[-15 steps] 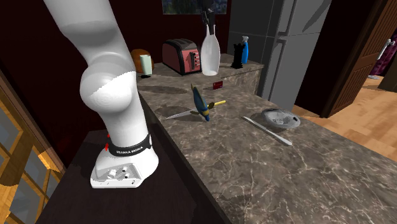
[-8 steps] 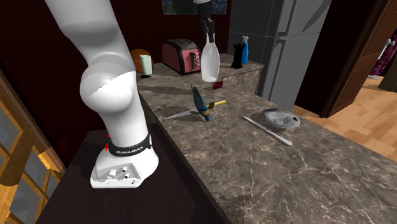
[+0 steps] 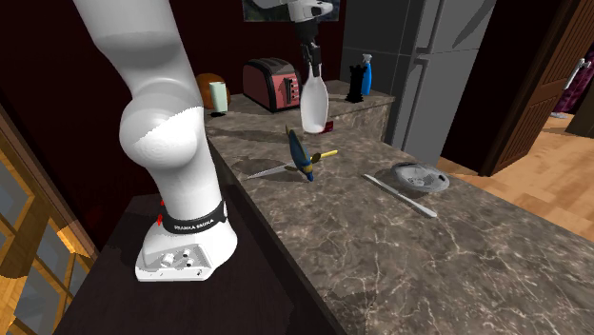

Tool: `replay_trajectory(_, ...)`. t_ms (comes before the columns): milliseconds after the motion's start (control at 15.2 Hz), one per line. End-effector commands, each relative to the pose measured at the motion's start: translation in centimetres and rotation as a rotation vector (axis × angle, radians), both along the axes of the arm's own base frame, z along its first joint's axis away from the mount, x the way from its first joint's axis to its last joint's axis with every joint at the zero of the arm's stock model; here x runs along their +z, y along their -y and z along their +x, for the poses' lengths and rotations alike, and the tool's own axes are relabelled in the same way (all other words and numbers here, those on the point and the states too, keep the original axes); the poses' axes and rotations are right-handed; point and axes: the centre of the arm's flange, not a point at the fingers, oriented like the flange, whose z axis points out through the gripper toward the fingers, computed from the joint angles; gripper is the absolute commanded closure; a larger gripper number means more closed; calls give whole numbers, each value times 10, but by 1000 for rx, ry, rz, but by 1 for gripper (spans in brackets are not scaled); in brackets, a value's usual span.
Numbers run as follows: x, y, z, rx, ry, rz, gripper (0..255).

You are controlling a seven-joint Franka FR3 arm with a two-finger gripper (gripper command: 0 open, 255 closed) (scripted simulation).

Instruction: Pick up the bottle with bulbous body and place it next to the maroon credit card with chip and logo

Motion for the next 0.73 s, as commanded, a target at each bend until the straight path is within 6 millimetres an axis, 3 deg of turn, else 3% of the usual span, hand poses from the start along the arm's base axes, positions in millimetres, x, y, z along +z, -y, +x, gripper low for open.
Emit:
replay_trajectory(0, -11, 0, -1, 0, 1, 1, 255)
replay_trajectory(330, -37, 0, -1, 0, 1, 1, 255)
replay_trajectory(660, -40, 0, -1, 0, 1, 1, 255)
